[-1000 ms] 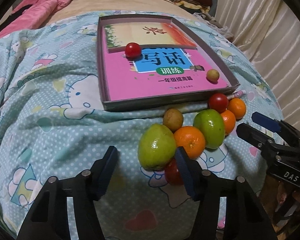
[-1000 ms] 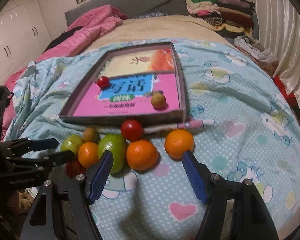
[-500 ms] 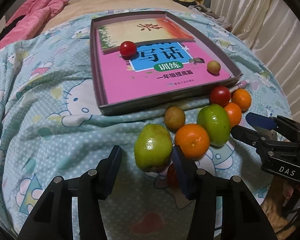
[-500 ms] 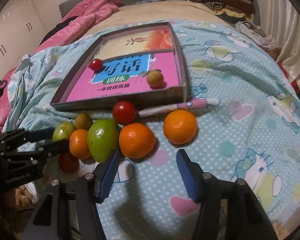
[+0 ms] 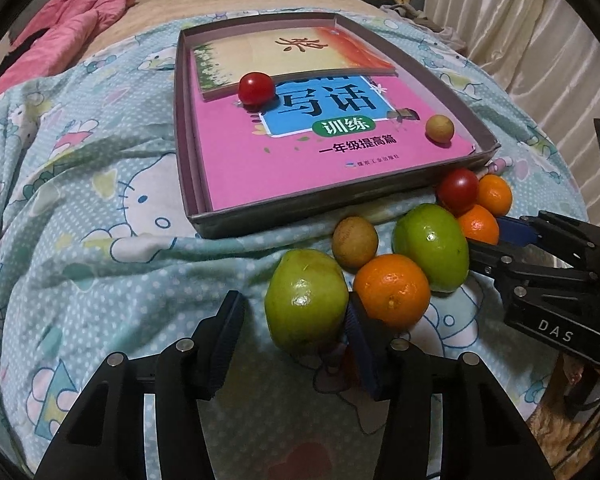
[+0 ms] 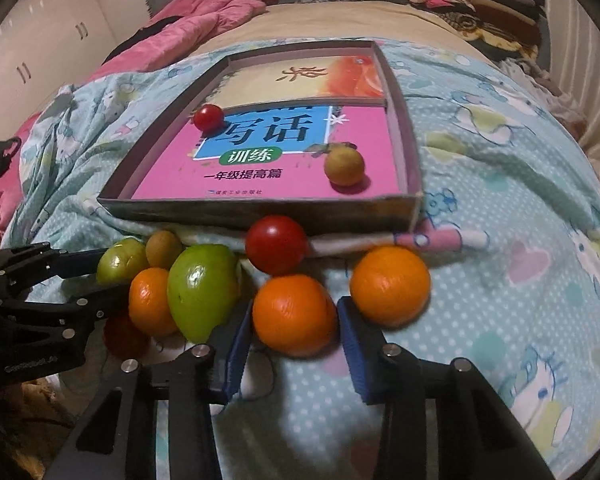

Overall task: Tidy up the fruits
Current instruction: 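Grasp a green apple with the left gripper while the right grasps an orange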

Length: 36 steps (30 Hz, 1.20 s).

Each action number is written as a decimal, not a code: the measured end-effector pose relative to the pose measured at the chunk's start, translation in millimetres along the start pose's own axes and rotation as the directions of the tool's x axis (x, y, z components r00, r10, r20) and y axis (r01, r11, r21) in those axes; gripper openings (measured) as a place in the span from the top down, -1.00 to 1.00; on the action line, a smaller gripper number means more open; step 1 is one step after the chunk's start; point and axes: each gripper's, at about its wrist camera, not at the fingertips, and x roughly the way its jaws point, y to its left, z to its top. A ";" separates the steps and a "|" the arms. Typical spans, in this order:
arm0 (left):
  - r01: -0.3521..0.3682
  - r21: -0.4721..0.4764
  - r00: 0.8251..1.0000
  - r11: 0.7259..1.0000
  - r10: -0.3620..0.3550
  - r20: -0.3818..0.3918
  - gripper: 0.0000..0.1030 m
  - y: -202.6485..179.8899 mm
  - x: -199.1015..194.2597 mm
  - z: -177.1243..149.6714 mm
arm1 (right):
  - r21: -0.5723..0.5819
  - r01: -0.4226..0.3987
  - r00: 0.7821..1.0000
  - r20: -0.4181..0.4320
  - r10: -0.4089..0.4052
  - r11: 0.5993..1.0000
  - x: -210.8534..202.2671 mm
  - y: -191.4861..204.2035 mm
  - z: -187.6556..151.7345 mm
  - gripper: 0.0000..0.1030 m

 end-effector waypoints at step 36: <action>0.111 -0.141 0.979 0.984 -0.084 0.184 0.23 19.3 -45.1 -1.5 | 0.027 -0.123 0.978 0.176 0.116 0.992 -49.0 -0.7 -0.4 0.24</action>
